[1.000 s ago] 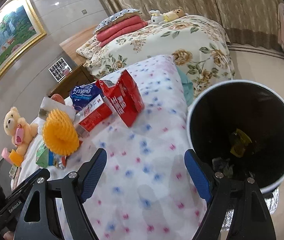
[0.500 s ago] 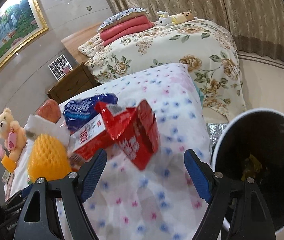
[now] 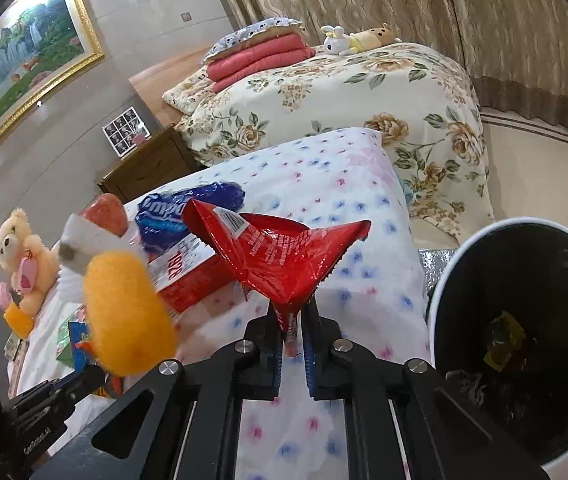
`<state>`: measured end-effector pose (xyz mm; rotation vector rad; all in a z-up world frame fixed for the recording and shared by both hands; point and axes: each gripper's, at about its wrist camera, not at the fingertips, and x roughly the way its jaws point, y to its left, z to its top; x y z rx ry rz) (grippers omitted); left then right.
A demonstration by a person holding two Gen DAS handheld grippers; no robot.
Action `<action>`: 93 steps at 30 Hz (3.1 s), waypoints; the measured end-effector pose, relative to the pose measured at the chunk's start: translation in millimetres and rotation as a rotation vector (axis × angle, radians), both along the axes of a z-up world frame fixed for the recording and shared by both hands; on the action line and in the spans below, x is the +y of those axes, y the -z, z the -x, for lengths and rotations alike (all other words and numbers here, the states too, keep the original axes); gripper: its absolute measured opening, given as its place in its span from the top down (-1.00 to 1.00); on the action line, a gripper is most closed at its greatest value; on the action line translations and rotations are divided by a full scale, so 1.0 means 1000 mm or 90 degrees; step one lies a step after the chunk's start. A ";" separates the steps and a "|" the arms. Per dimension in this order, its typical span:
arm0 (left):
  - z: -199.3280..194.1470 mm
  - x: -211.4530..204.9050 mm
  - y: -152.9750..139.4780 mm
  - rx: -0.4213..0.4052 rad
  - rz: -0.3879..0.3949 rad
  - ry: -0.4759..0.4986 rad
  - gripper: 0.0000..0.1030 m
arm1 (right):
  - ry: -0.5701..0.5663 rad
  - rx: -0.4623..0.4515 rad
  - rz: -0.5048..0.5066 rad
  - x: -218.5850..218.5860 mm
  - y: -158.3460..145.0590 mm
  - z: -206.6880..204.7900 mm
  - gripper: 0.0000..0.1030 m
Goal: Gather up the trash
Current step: 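Grasp the cartoon snack wrapper with the left tool while the right tool grasps the red chip bag, then carry both bags over the trash bin and open both tools to drop them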
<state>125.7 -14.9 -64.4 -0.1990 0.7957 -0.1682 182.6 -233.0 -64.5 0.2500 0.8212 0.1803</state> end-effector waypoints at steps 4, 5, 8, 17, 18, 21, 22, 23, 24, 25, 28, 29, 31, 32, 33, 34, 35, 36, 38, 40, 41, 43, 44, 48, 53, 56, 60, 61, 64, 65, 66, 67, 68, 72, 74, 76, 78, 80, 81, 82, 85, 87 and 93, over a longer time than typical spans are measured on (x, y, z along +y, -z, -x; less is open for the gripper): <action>0.014 0.004 -0.001 -0.002 0.007 -0.003 0.87 | 0.006 0.000 -0.009 -0.004 -0.002 0.014 0.84; 0.016 0.005 -0.002 -0.003 0.008 -0.003 0.87 | 0.007 0.000 -0.010 -0.004 -0.002 0.017 0.84; 0.025 0.005 -0.006 -0.007 0.013 0.002 0.87 | 0.011 -0.001 -0.013 -0.008 -0.003 0.028 0.84; 0.037 -0.020 -0.015 -0.020 0.017 0.048 0.87 | 0.027 0.000 -0.024 -0.022 -0.004 0.053 0.84; 0.037 -0.024 -0.015 -0.020 0.017 0.053 0.87 | 0.031 0.000 -0.025 -0.024 -0.004 0.055 0.84; 0.038 -0.034 -0.016 -0.020 0.017 0.066 0.87 | 0.041 0.000 -0.030 -0.034 -0.005 0.061 0.84; 0.037 -0.038 -0.016 -0.020 0.016 0.070 0.87 | 0.046 -0.001 -0.032 -0.038 -0.006 0.063 0.84; 0.036 -0.042 -0.016 -0.020 0.016 0.076 0.87 | 0.049 -0.002 -0.033 -0.041 -0.006 0.065 0.84; 0.037 -0.047 -0.017 -0.019 0.015 0.080 0.87 | 0.052 -0.003 -0.033 -0.043 -0.007 0.068 0.84; 0.036 -0.050 -0.017 -0.019 0.016 0.084 0.87 | 0.056 -0.004 -0.033 -0.046 -0.007 0.070 0.84; 0.035 -0.060 -0.018 -0.021 0.015 0.096 0.87 | 0.068 -0.003 -0.036 -0.055 -0.007 0.075 0.84; 0.035 -0.063 -0.018 -0.021 0.014 0.100 0.87 | 0.072 -0.003 -0.036 -0.058 -0.007 0.076 0.84; 0.034 -0.071 -0.019 -0.022 0.014 0.111 0.87 | 0.080 -0.001 -0.036 -0.065 -0.006 0.079 0.84; 0.033 -0.076 -0.020 -0.022 0.014 0.116 0.87 | 0.084 0.000 -0.036 -0.067 -0.005 0.080 0.84; 0.032 -0.078 -0.020 -0.022 0.014 0.119 0.87 | 0.089 0.000 -0.035 -0.071 -0.005 0.082 0.84; 0.031 -0.083 -0.020 -0.022 0.013 0.125 0.87 | 0.094 0.000 -0.035 -0.075 -0.005 0.083 0.84; 0.030 -0.086 -0.020 -0.022 0.013 0.129 0.87 | 0.098 0.000 -0.036 -0.077 -0.005 0.084 0.84; 0.029 -0.091 -0.021 -0.022 0.013 0.135 0.87 | 0.104 -0.001 -0.036 -0.082 -0.005 0.085 0.84; 0.027 -0.099 -0.022 -0.023 0.011 0.144 0.87 | 0.113 -0.001 -0.036 -0.088 -0.006 0.087 0.84; 0.026 -0.108 -0.023 -0.025 0.009 0.155 0.87 | 0.121 -0.002 -0.035 -0.095 -0.006 0.089 0.84; 0.025 -0.112 -0.024 -0.026 0.007 0.160 0.87 | 0.126 -0.001 -0.035 -0.099 -0.006 0.089 0.84; 0.023 -0.120 -0.024 -0.026 0.006 0.169 0.87 | 0.134 -0.001 -0.035 -0.105 -0.006 0.091 0.84; 0.022 -0.125 -0.025 -0.027 0.005 0.174 0.87 | 0.136 -0.001 -0.034 -0.107 -0.006 0.091 0.84; 0.016 -0.138 -0.026 -0.028 0.004 0.189 0.87 | 0.149 0.001 -0.033 -0.118 -0.006 0.091 0.84; 0.010 -0.153 -0.028 -0.030 0.000 0.205 0.87 | 0.159 0.004 -0.033 -0.128 -0.003 0.093 0.84; 0.005 -0.161 -0.028 -0.029 -0.002 0.214 0.87 | 0.167 0.007 -0.031 -0.135 -0.002 0.092 0.84; 0.001 -0.173 -0.028 -0.026 -0.005 0.225 0.87 | 0.174 0.012 -0.030 -0.142 0.000 0.089 0.83; -0.001 -0.176 -0.028 -0.026 -0.006 0.228 0.87 | 0.175 0.013 -0.030 -0.144 0.001 0.089 0.83; -0.005 -0.184 -0.027 -0.026 -0.011 0.234 0.87 | 0.178 0.018 -0.028 -0.148 0.003 0.088 0.83; -0.006 -0.187 -0.027 -0.026 -0.012 0.236 0.87 | 0.178 0.019 -0.028 -0.150 0.003 0.087 0.82; -0.008 -0.189 -0.027 -0.026 -0.013 0.238 0.87 | 0.179 0.021 -0.028 -0.151 0.004 0.087 0.82; -0.010 -0.191 -0.027 -0.025 -0.014 0.239 0.87 | 0.180 0.022 -0.028 -0.152 0.004 0.086 0.81; -0.012 -0.193 -0.026 -0.025 -0.015 0.240 0.87 | 0.181 0.023 -0.027 -0.153 0.004 0.085 0.81; -0.019 -0.204 -0.024 -0.019 -0.020 0.246 0.87 | 0.182 0.027 -0.026 -0.158 0.006 0.081 0.79; -0.022 -0.208 -0.022 -0.016 -0.024 0.247 0.87 | 0.182 0.030 -0.025 -0.159 0.008 0.079 0.78; -0.024 -0.211 -0.021 -0.014 -0.025 0.249 0.87 | 0.182 0.034 -0.025 -0.161 0.009 0.076 0.77; -0.027 -0.216 -0.021 -0.013 -0.028 0.251 0.87 | 0.183 0.036 -0.023 -0.163 0.010 0.074 0.76; -0.030 -0.219 -0.021 -0.012 -0.028 0.254 0.87 | 0.183 0.039 -0.023 -0.165 0.010 0.073 0.76; -0.030 -0.220 -0.021 -0.012 -0.029 0.254 0.87 | 0.182 0.041 -0.023 -0.166 0.010 0.072 0.76; -0.032 -0.222 -0.020 -0.011 -0.030 0.255 0.87 | 0.182 0.042 -0.023 -0.166 0.011 0.071 0.75; -0.036 -0.226 -0.019 -0.005 -0.029 0.256 0.87 | 0.182 0.046 -0.021 -0.169 0.012 0.069 0.75; -0.037 -0.228 -0.018 -0.002 -0.028 0.258 0.87 | 0.185 0.049 -0.024 -0.171 0.012 0.068 0.75; -0.039 -0.232 -0.017 0.000 -0.034 0.262 0.70 | 0.195 0.057 -0.028 -0.177 0.013 0.066 0.28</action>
